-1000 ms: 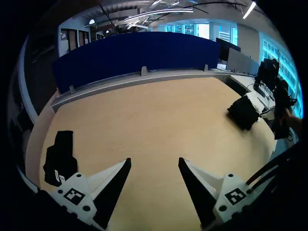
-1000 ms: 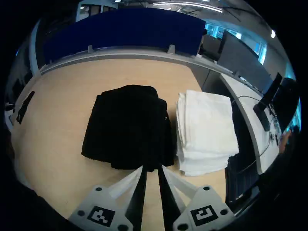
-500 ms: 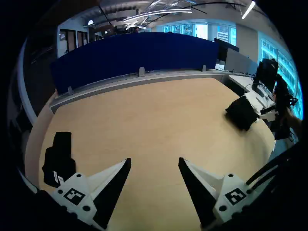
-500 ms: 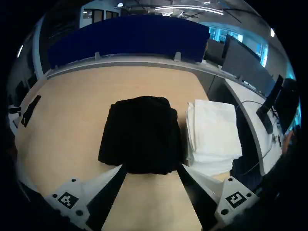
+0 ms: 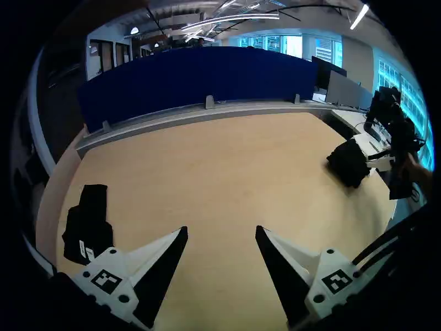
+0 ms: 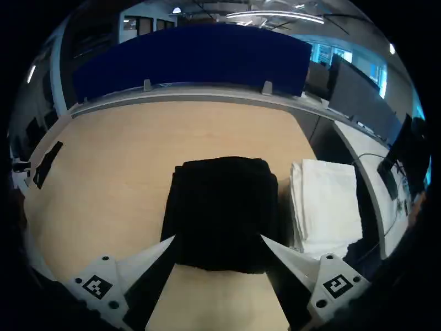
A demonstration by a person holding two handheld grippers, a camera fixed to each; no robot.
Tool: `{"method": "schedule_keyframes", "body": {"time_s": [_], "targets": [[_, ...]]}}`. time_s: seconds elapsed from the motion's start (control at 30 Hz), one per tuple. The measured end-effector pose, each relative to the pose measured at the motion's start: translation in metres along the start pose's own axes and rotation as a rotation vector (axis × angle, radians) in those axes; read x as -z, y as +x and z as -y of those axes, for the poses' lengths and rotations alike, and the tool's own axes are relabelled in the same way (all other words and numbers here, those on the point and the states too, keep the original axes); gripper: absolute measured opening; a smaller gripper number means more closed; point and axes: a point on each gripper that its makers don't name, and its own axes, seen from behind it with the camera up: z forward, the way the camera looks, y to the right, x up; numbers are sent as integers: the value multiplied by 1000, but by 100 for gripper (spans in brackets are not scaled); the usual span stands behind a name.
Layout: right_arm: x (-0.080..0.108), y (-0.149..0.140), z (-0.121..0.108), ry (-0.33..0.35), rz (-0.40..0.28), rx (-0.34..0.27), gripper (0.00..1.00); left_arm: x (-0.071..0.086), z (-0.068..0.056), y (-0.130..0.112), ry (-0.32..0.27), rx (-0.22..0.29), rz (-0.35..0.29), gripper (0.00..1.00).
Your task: Fold towel
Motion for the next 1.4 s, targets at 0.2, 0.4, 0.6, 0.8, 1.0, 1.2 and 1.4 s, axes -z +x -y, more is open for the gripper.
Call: {"method": "schedule_keyframes", "body": {"time_s": [0.2, 0.4, 0.6, 0.8, 1.0, 1.2, 1.4], "targets": [[-7, -3, 2, -3, 9, 0, 100, 1, 6, -3, 8, 9, 2, 91], [-20, -20, -1, -18, 47, -12, 100, 1, 8, -5, 11, 11, 6, 91], [-30, -33, -3, -20, 63, -38, 100, 2, 10, -6, 17, 7, 10, 91], [-34, -35, -5, -18, 68, -44, 100, 1, 12, -6, 22, 12, 8, 91], [-27, -18, -2, -16, 39, -49, 100, 0, 12, -4, 22, 12, 7, 91], [-21, 20, -2, -16, -27, -31, 100, -1, 12, -3, 22, 12, 7, 91], [-30, 38, -2, -11, -42, -24, 100, 0, 11, -3, 21, 13, 7, 91]]}}
